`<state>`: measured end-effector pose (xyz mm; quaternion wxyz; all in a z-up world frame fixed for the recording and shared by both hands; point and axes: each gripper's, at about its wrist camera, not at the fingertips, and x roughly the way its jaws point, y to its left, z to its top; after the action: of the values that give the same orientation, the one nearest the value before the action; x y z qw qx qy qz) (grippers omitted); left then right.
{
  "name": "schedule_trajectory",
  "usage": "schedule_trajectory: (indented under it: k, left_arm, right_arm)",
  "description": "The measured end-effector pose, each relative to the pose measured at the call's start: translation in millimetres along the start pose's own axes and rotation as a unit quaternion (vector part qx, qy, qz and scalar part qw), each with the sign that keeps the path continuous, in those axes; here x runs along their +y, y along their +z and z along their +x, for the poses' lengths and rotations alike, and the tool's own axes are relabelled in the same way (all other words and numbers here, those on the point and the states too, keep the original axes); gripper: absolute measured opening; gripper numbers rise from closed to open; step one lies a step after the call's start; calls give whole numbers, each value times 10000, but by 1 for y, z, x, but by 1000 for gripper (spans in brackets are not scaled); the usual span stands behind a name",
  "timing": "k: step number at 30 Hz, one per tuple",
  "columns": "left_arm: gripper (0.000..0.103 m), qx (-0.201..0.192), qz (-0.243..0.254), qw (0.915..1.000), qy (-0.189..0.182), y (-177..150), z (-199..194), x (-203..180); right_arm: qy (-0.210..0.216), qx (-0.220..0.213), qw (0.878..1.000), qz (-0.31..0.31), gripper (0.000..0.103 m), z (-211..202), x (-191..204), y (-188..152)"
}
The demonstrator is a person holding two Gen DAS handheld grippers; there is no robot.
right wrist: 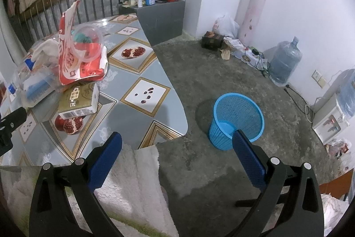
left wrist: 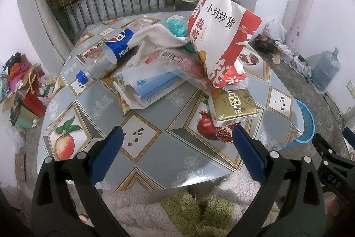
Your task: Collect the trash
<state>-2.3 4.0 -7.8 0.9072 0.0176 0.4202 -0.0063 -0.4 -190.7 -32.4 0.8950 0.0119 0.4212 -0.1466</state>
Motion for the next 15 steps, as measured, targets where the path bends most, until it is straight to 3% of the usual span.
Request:
schedule_trajectory:
  k: [15]
  left_arm:
    - [94, 19, -14, 10000, 6, -3, 2, 1]
  right_arm:
    - [10, 3, 10000, 7, 97, 0, 0, 0]
